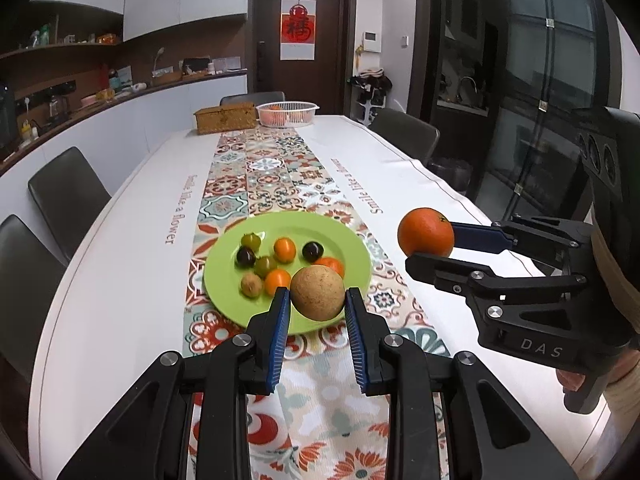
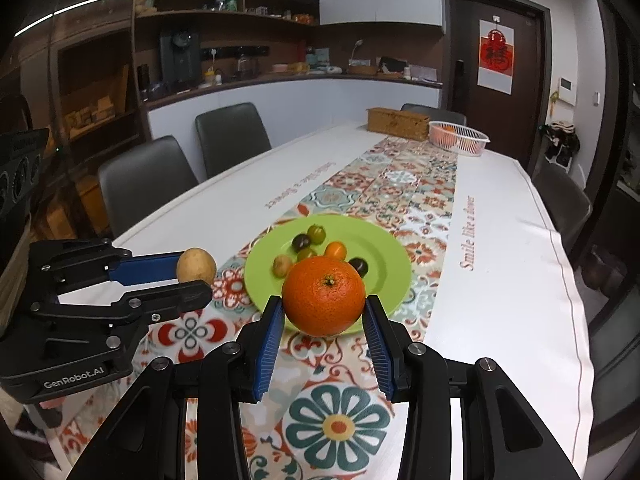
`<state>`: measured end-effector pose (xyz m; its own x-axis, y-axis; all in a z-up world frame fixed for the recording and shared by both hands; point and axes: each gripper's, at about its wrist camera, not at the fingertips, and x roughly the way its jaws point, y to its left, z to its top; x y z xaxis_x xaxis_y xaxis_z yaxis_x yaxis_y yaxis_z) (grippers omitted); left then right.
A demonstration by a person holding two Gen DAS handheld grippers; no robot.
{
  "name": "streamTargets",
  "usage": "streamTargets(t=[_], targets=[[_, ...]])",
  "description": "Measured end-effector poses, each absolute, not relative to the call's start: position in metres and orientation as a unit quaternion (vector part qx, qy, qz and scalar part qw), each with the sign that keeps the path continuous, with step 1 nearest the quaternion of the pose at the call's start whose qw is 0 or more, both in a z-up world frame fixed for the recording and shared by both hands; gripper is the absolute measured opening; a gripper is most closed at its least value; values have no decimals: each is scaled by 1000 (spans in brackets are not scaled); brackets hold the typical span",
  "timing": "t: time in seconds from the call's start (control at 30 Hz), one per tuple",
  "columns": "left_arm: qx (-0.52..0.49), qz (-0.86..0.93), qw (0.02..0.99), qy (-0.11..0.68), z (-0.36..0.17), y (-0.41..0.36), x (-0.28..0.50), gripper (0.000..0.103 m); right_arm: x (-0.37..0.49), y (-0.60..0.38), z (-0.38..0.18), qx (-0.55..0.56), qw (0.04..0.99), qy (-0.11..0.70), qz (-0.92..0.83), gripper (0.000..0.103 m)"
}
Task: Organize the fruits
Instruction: 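Grasp the last brown round fruit with the left tool while the right tool grasps the orange, then carry the brown fruit and orange over the green plate with both tools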
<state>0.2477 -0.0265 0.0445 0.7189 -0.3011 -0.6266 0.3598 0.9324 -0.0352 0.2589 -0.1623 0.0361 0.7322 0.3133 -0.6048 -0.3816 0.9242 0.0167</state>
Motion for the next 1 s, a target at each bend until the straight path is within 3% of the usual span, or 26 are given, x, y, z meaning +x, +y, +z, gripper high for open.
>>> streamTargets(t=[0.57, 1.0], targets=[[26, -167, 928, 332, 47, -19, 299, 28, 309, -159, 40, -48, 932, 313, 178, 42], [23, -162, 920, 356, 19, -17, 357, 28, 363, -156, 15, -48, 923, 340, 174, 42]])
